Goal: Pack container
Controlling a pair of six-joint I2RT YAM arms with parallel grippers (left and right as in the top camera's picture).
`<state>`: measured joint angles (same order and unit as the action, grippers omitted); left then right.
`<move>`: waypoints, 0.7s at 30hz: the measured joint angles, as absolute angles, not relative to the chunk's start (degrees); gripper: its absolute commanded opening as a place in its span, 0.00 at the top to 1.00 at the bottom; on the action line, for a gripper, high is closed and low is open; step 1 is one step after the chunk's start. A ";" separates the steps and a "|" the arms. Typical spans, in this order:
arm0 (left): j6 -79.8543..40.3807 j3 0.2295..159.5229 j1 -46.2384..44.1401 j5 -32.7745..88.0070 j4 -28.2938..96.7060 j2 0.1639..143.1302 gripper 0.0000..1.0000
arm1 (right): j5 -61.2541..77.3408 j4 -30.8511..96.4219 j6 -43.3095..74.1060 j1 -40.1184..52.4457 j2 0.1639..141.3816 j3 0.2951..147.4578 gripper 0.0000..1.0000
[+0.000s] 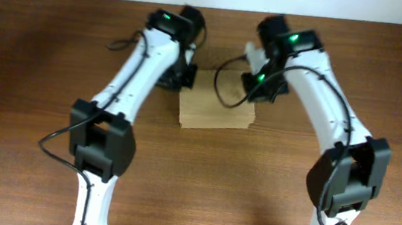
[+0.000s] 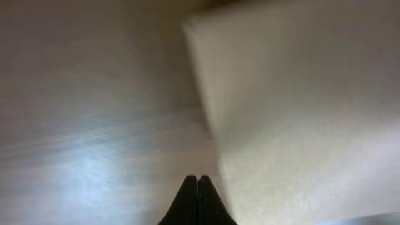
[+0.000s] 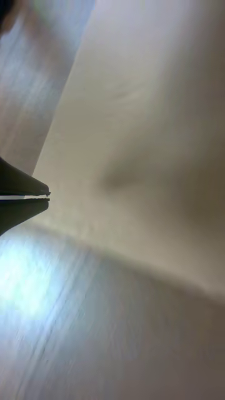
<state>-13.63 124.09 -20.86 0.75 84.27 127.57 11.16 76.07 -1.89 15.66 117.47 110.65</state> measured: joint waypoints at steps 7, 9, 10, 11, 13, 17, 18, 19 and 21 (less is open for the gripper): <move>-13.63 141.05 -8.75 1.06 88.86 120.81 0.98 | 10.68 81.89 -1.08 8.34 117.36 132.86 0.96; -13.56 145.95 -4.93 1.04 90.35 118.13 0.96 | 10.50 82.89 -0.95 6.44 117.34 139.87 0.96; -13.39 148.09 -3.27 1.02 90.78 116.81 0.94 | 10.44 83.40 -0.86 5.45 117.32 144.05 0.96; -13.02 150.15 -1.48 0.91 91.07 115.26 0.90 | 10.35 83.35 -0.86 4.78 117.25 147.48 0.96; -12.53 153.14 0.80 0.78 91.18 112.97 0.55 | 10.33 83.59 -0.67 3.73 117.16 155.50 0.95; -12.49 156.92 3.86 0.86 91.05 109.25 0.28 | 10.35 83.55 -0.23 3.18 115.59 167.41 0.82; -12.45 157.34 4.36 0.84 90.89 108.60 0.20 | 10.37 83.53 0.01 3.18 115.07 169.88 0.72; -12.21 157.51 4.82 0.82 90.72 107.94 0.13 | 10.37 83.48 0.12 3.18 114.50 172.20 0.60; -12.29 157.62 5.67 0.84 90.45 106.63 0.00 | 10.35 83.05 -0.03 3.14 113.36 176.70 0.46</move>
